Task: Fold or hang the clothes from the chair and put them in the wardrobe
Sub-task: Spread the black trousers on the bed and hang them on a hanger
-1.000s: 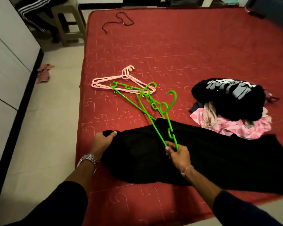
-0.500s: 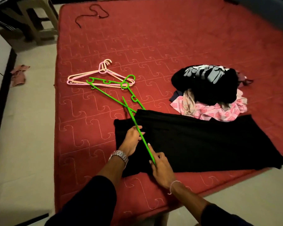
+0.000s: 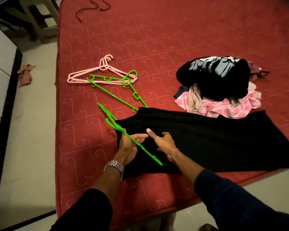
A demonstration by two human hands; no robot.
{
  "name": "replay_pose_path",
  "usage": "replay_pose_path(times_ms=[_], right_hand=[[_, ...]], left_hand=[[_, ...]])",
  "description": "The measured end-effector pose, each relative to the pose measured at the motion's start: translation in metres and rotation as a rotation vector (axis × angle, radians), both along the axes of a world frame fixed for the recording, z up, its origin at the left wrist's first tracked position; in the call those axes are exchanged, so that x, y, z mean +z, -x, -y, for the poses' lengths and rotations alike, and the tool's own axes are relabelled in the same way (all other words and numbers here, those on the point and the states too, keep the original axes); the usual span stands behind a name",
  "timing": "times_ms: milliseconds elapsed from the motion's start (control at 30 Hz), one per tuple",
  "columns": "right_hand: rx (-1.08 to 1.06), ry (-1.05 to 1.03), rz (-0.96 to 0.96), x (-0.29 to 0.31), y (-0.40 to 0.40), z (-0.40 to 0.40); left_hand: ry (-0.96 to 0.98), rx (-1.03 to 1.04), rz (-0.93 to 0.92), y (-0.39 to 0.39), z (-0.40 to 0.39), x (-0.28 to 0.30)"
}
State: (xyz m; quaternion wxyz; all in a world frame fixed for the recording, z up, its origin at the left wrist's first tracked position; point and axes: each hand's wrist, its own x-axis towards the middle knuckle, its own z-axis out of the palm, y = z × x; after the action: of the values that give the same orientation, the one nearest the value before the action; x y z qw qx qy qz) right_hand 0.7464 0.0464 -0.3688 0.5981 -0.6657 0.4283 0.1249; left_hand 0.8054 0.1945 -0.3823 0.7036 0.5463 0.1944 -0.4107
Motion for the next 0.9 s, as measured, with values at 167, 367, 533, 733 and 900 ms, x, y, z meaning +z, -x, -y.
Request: replay_pose_path(times_ms=[167, 367, 533, 733, 900], right_hand=[[0.082, 0.113, -0.041, -0.01, -0.021, -0.011], [0.05, 0.017, 0.088, -0.004, -0.015, -0.011], [-0.029, -0.089, 0.17, 0.009, -0.02, -0.009], [-0.127, -0.038, 0.202, 0.025, -0.016, 0.024], [-0.264, -0.019, 0.205, 0.028, 0.013, 0.078]], left_hand=[[-0.064, 0.121, -0.005, 0.001, -0.009, -0.002], [-0.136, 0.509, 0.029, 0.001, -0.006, 0.024], [-0.22, 0.43, 0.085, 0.008, -0.009, 0.037], [-0.247, 0.481, 0.149, 0.016, -0.024, 0.055], [-0.318, 0.386, 0.307, 0.028, -0.021, 0.053]])
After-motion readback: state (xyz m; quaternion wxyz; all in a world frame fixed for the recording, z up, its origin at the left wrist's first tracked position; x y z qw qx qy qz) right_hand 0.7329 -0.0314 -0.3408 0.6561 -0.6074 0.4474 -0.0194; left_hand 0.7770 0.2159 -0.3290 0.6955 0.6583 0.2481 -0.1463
